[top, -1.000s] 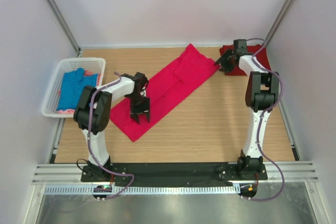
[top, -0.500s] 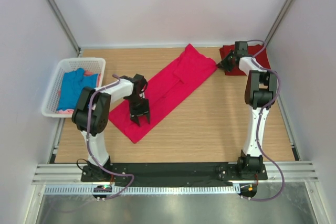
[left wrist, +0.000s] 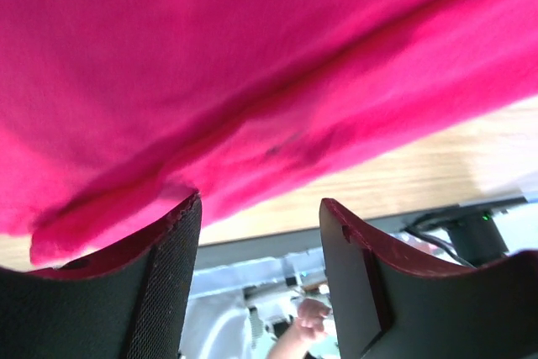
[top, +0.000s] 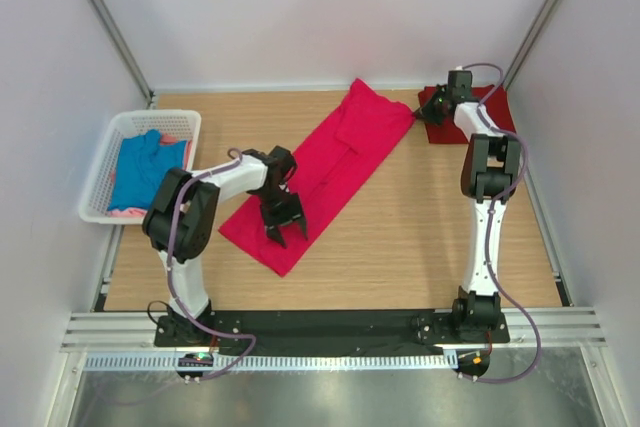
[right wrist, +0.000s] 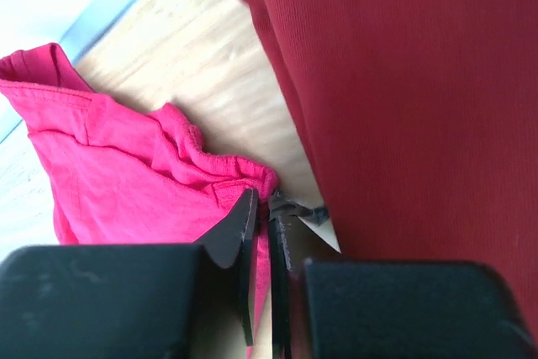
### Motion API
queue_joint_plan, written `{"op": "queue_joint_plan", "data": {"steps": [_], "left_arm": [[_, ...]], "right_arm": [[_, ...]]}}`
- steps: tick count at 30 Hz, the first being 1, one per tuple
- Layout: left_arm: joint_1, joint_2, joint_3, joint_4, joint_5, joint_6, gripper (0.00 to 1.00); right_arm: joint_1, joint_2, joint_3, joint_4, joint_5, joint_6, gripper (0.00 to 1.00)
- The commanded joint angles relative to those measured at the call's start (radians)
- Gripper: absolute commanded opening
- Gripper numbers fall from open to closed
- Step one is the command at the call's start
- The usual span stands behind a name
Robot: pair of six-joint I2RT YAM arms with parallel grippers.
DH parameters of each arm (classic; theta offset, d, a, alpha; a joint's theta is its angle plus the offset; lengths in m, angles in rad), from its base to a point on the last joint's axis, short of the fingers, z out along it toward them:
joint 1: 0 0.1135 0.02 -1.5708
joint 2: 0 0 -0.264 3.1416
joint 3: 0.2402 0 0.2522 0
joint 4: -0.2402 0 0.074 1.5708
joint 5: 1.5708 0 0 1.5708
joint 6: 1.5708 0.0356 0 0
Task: Fold and stack the t-shirts
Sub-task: Fold the tshirt
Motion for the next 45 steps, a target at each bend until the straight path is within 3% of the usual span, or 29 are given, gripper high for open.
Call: {"op": "queue_joint_plan", "data": {"steps": [1, 5, 8, 12, 22, 28, 31, 34, 37, 38, 42, 45], "left_arm": [[-0.01, -0.051, 0.052, -0.066, 0.07, -0.062, 0.61], [-0.007, -0.063, 0.195, -0.193, 0.001, 0.034, 0.62], [-0.004, -0.034, 0.321, -0.288, -0.129, 0.12, 0.61], [-0.002, -0.022, 0.298, -0.249, -0.187, 0.255, 0.6], [-0.034, -0.12, 0.011, -0.067, -0.157, 0.285, 0.58], [-0.063, -0.129, 0.04, -0.127, -0.301, 0.266, 0.57], [-0.071, -0.137, 0.105, -0.178, -0.39, 0.258, 0.58], [-0.08, -0.147, 0.143, -0.199, -0.394, 0.258, 0.58], [-0.102, -0.172, 0.11, -0.181, -0.319, 0.268, 0.47], [-0.105, -0.175, 0.087, -0.143, -0.312, 0.269, 0.34], [-0.108, -0.128, 0.016, -0.106, -0.291, 0.283, 0.0], [-0.131, -0.109, -0.004, -0.104, -0.315, 0.301, 0.0]], "right_arm": [[-0.014, 0.003, 0.08, -0.048, -0.011, -0.043, 0.27], [-0.004, -0.104, 0.023, -0.082, 0.006, -0.014, 0.47], [-0.004, -0.206, -0.043, -0.138, 0.05, 0.026, 0.55], [-0.001, -0.354, -0.183, -0.177, 0.081, 0.103, 0.57], [0.017, -0.721, -0.438, -0.367, 0.086, 0.082, 0.63], [0.017, -0.955, -0.632, -0.362, 0.017, 0.068, 0.66], [0.017, -1.015, -0.689, -0.384, -0.014, 0.057, 0.66], [0.017, -1.058, -0.726, -0.424, -0.054, 0.029, 0.66], [0.02, -1.115, -0.76, -0.462, -0.068, 0.031, 0.66], [0.025, -1.135, -0.795, -0.455, -0.071, 0.039, 0.66], [0.042, -1.207, -0.872, -0.415, -0.079, 0.081, 0.66], [0.042, -1.219, -0.886, -0.419, -0.076, 0.095, 0.66]]}}
